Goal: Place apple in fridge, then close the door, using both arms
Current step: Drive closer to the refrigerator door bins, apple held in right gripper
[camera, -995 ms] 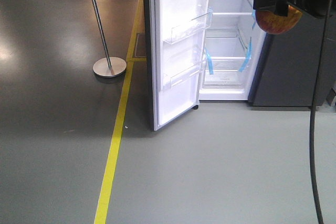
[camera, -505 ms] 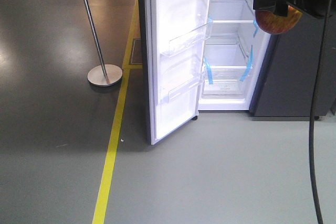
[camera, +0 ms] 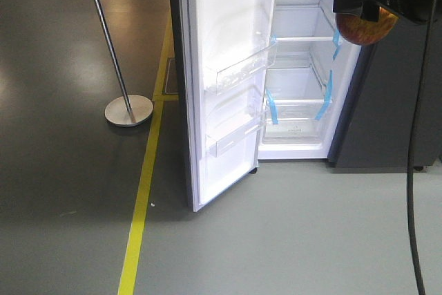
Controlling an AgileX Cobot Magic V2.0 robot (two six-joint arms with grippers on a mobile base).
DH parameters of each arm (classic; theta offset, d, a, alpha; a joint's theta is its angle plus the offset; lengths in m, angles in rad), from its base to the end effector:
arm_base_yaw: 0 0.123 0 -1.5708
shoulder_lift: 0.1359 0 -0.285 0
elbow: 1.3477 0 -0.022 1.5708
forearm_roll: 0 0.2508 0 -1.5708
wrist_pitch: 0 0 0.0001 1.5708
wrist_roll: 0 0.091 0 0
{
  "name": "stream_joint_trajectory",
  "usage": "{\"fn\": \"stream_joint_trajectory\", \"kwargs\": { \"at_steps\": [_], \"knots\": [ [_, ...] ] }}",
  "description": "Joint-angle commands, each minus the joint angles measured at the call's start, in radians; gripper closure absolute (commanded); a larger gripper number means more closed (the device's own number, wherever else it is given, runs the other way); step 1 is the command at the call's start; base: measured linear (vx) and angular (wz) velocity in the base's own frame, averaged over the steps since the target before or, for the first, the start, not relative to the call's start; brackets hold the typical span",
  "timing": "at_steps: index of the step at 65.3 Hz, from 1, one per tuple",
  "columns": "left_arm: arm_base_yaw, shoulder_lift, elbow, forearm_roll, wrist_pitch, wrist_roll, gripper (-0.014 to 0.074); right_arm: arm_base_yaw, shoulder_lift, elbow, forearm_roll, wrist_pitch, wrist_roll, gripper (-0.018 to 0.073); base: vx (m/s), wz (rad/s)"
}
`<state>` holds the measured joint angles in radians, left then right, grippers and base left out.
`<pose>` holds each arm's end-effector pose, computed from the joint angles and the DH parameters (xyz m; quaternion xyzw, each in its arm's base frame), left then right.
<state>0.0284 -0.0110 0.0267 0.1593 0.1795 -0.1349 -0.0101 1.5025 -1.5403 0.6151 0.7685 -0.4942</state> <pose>0.0562 0.0042 0.1887 -0.0119 0.7434 0.0273 0.6682 0.3370 0.0331 0.4173 -0.1067 0.8517 0.1702 0.4840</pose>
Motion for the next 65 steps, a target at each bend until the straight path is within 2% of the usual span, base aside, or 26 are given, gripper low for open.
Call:
{"fn": "stream_joint_trajectory", "kwargs": {
  "at_steps": [1, 65],
  "knots": [
    [-0.003, -0.017, 0.015, -0.001, -0.067, -0.002, 0.0604, 0.001, -0.037, -0.032, 0.032, -0.064, -0.007, 0.0384, 0.2, 0.0],
    [-0.003, -0.017, 0.015, -0.001, -0.067, -0.002, 0.0604, 0.001, -0.037, -0.032, 0.032, -0.063, -0.007, 0.0384, 0.2, 0.01]
  ]
}}
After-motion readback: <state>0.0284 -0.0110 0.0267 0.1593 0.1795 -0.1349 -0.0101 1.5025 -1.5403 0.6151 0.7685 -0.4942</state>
